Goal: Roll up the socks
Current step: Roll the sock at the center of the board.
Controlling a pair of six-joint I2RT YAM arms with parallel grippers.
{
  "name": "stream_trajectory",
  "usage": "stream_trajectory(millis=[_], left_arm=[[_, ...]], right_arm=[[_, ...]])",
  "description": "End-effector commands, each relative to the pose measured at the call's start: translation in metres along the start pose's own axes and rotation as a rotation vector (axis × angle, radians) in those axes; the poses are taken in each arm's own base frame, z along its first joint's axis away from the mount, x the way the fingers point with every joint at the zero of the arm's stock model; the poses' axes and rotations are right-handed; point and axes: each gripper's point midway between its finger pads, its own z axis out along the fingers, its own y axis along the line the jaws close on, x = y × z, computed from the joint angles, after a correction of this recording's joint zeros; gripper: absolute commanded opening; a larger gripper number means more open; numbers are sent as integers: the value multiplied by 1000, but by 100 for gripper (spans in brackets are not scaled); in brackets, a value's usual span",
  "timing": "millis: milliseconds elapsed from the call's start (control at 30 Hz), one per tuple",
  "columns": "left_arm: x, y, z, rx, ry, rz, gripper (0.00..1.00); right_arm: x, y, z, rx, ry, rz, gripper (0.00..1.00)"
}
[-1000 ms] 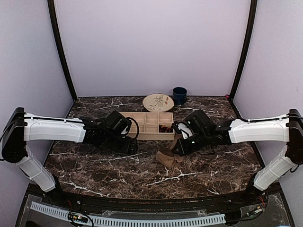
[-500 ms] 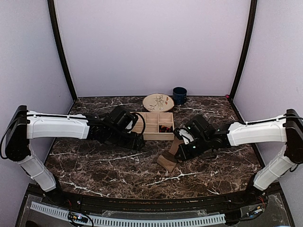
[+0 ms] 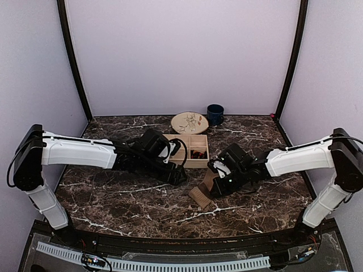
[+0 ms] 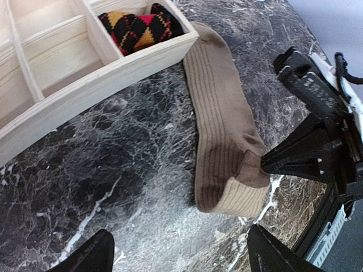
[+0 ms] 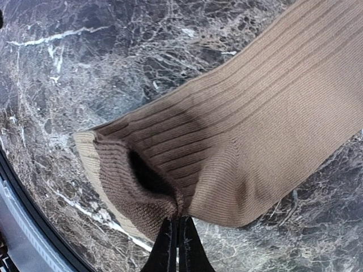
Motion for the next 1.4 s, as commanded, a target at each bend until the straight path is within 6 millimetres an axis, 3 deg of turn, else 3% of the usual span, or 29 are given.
stream_trajectory(millis=[0, 200, 500, 833, 1367], left_arm=[[-12, -30, 3, 113, -12, 66, 84], [-3, -37, 16, 131, 27, 90, 86], [13, -34, 31, 122, 70, 89, 86], [21, -33, 51, 106, 105, 83, 86], [31, -1, 74, -90, 143, -25, 87]], right_arm=[[-9, -7, 4, 35, -26, 7, 0], [-14, -11, 9, 67, -30, 13, 0], [-32, -2, 3, 56, -70, 2, 0], [-26, -5, 8, 67, -37, -7, 0], [-27, -4, 14, 66, -16, -9, 0]])
